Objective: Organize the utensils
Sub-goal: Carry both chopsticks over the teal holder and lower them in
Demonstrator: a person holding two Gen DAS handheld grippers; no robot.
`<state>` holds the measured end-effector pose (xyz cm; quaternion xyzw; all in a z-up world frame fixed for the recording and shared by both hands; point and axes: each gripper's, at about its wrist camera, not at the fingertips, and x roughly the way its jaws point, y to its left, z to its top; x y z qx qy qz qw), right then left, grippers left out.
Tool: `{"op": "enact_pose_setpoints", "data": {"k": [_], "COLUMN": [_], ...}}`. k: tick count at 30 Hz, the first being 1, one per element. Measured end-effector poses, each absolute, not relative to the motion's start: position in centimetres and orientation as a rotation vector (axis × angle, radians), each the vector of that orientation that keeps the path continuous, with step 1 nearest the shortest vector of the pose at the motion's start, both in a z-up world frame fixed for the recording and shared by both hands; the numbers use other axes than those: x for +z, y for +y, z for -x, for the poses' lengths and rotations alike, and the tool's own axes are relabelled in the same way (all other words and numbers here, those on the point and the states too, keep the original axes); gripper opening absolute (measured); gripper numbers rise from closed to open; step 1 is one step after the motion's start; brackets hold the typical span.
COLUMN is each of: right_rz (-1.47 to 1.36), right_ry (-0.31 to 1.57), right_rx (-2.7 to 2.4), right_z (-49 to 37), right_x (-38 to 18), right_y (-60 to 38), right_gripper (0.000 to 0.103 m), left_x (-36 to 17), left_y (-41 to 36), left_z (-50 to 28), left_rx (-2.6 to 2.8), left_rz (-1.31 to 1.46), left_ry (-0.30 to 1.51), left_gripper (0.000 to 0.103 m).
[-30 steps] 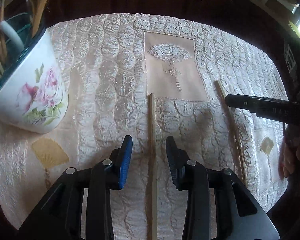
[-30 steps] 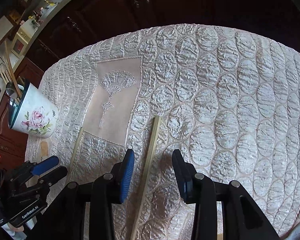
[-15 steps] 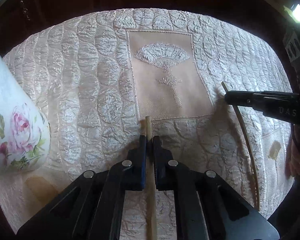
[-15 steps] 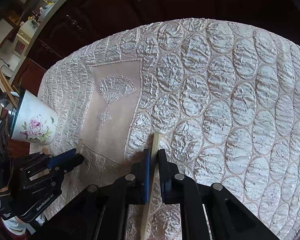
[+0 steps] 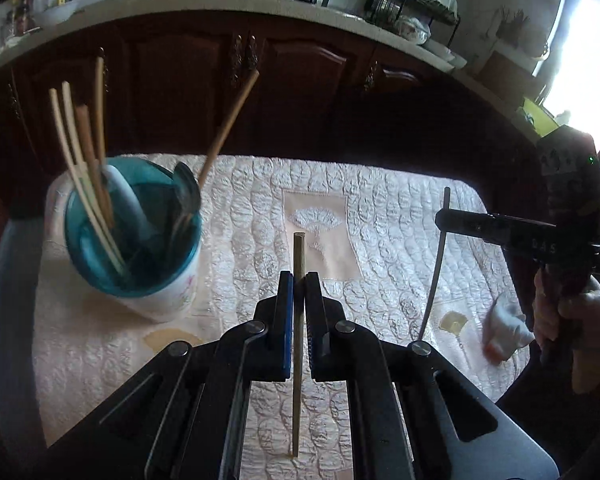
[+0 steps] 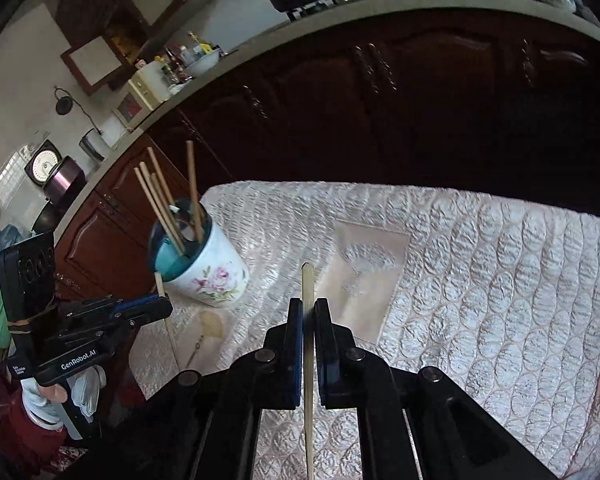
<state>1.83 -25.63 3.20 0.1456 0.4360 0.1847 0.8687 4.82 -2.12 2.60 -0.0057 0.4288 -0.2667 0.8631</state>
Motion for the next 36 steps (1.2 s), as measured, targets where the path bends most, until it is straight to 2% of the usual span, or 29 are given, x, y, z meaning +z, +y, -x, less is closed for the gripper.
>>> {"op": "enact_pose_setpoints", "data": {"k": [10,18,26,36], "right_rz": [-0.238,-0.238,-0.211,-0.223], "right_ry": [0.765,0.645,0.597,0.633], "right_rx": [0.494,0.542,0.518,0.496], "right_z": [-2.2,-5.9,-10.3,-14.1], "right_x": [11.6,17.7,19.0,14.4], "right_y": [-20.9,-15.8,-10.9,-7.5], "right_gripper": [0.005,0.005,0.005,0.005], "left_x": [11.5,17.4,17.0,13.5], "left_y": [2.8,6.0,7.7,9.2], "left_z": [-3.6,-5.2,-8.1,-9.7], "left_rx": [-0.524,-0.446,-0.383,-0.295], "left_rz": [0.069,0.054,0.051,0.012], "left_ry": [0.739,0.624,0.629,0.682], "left_gripper": [0.004,0.004,0.004,0.004]}}
